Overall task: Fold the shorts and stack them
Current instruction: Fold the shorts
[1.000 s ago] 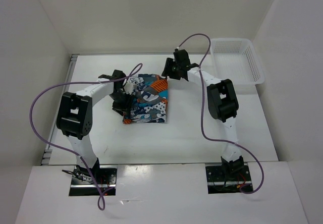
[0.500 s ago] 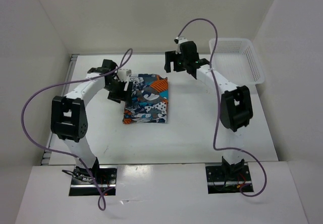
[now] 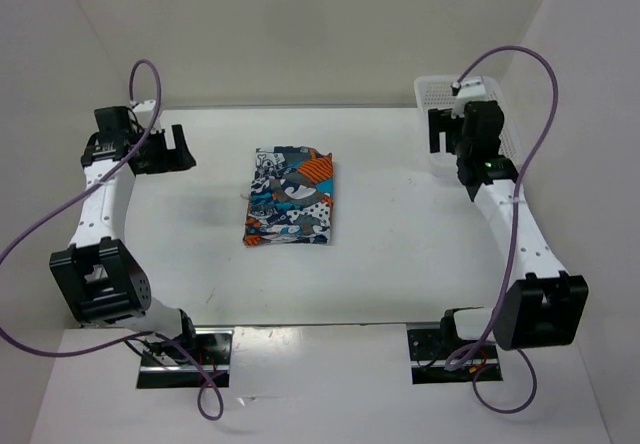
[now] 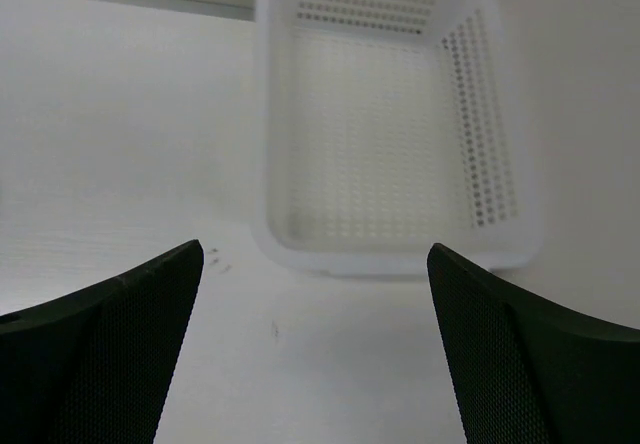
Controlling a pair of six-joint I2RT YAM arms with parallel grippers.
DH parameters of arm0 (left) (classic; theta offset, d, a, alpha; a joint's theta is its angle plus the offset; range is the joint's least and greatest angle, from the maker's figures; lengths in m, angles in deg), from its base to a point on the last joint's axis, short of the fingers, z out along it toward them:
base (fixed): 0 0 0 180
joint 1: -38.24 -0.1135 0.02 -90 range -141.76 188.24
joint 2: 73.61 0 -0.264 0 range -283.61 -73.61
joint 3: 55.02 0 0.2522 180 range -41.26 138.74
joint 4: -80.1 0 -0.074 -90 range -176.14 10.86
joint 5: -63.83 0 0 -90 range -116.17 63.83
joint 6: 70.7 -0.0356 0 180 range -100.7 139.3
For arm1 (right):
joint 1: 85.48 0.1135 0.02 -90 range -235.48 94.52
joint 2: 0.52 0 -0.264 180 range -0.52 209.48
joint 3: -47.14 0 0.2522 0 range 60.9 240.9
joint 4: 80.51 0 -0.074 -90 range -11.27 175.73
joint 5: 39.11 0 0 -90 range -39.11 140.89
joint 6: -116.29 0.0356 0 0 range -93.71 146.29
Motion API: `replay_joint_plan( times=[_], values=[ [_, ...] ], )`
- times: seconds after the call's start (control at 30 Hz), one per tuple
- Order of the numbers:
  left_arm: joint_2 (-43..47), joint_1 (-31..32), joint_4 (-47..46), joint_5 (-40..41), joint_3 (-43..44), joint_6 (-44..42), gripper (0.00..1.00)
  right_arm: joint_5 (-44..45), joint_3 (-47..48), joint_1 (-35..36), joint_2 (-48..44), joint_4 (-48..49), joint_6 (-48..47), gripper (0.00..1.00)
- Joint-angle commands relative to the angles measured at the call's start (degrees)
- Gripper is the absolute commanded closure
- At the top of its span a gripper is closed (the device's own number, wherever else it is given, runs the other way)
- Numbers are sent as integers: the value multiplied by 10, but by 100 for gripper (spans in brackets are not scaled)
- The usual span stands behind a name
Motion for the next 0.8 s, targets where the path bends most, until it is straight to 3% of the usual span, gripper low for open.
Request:
replay_joint_plan(
  times=[0.0, 0.17, 0.4, 0.77],
  values=[
    [50, -15, -42, 11, -42, -3, 0, 30, -49, -21, -77, 57, -25, 3],
    [92, -26, -72, 63, -90, -3, 0, 9, -108, -44, -134, 56, -7, 3],
    [134, -26, -111, 204, -133, -3, 0, -2, -166, -50, -196, 56, -7, 1],
    [175, -26, -117, 199, -175, -3, 0, -32, -209, -50, -236, 51, -2, 1]
  ],
)
